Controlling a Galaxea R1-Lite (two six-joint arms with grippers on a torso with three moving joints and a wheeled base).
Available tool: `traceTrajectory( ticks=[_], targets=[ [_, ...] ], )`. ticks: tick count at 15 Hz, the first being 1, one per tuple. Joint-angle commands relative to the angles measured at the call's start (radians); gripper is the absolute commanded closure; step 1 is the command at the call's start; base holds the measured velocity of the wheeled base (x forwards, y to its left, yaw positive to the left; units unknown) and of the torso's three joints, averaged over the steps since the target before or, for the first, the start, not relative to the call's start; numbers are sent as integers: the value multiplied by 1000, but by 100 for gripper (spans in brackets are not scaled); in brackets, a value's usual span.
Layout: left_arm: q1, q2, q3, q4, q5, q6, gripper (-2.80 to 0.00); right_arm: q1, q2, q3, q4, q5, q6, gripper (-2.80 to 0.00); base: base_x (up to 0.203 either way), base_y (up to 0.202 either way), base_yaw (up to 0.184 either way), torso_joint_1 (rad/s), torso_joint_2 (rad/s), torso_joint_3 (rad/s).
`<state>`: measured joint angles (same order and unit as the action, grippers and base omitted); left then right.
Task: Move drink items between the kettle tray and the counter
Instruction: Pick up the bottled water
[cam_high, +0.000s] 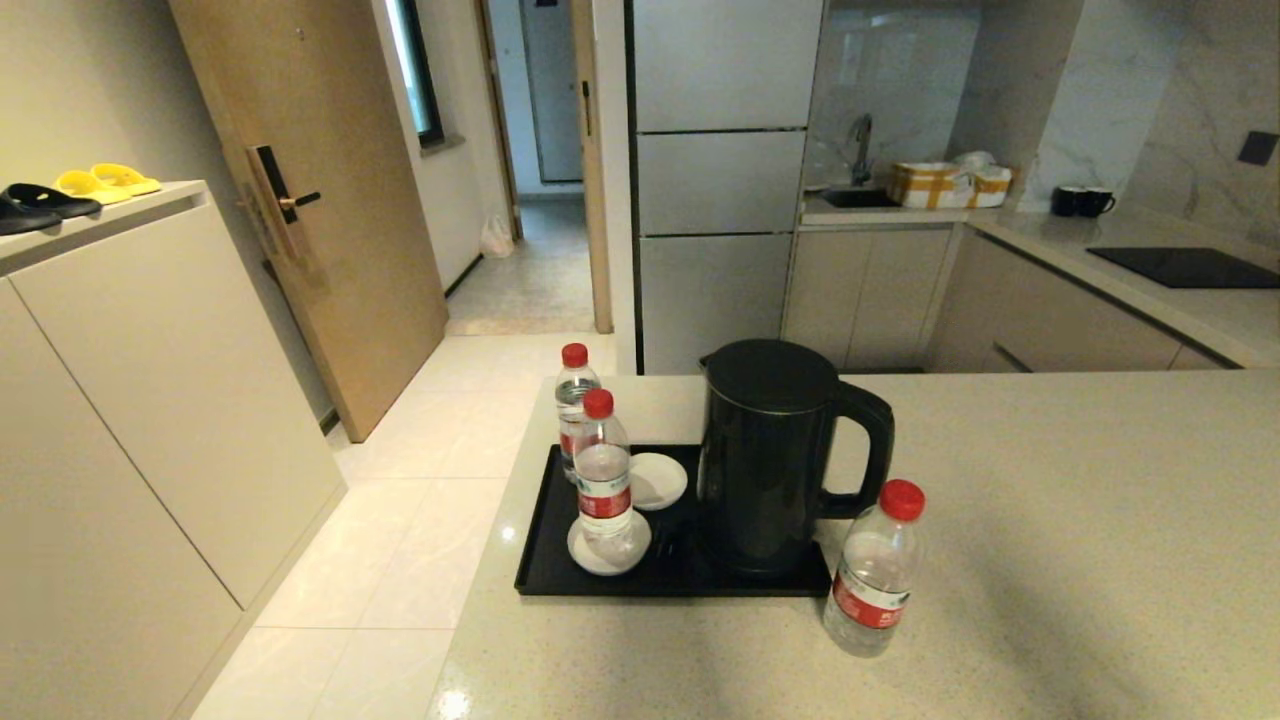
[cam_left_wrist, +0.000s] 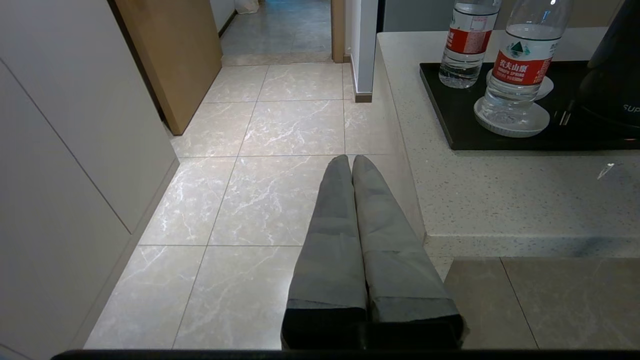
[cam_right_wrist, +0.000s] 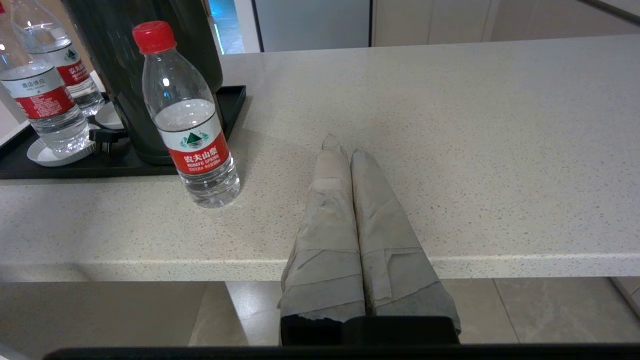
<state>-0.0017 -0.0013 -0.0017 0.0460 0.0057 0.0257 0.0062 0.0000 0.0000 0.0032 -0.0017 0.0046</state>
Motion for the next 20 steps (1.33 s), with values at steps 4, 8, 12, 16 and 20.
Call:
traceTrajectory(
  ticks=[4,8,12,16,20],
  targets=[
    [0,1,0,0,0,0,0,0,2,2,0,0,0,0,0,0,0,0,0,0],
    [0,1,0,0,0,0,0,0,2,2,0,0,0,0,0,0,0,0,0,0],
    [0,0,0,0,0,0,0,0,2,2,0,0,0,0,0,0,0,0,0,0],
    [0,3,-6,8,-1,24,0,0,2,2,0,0,0,0,0,0,0,0,0,0],
    [0,28,-80,72,-20,131,0,0,2,2,0,0,0,0,0,0,0,0,0,0]
  ],
)
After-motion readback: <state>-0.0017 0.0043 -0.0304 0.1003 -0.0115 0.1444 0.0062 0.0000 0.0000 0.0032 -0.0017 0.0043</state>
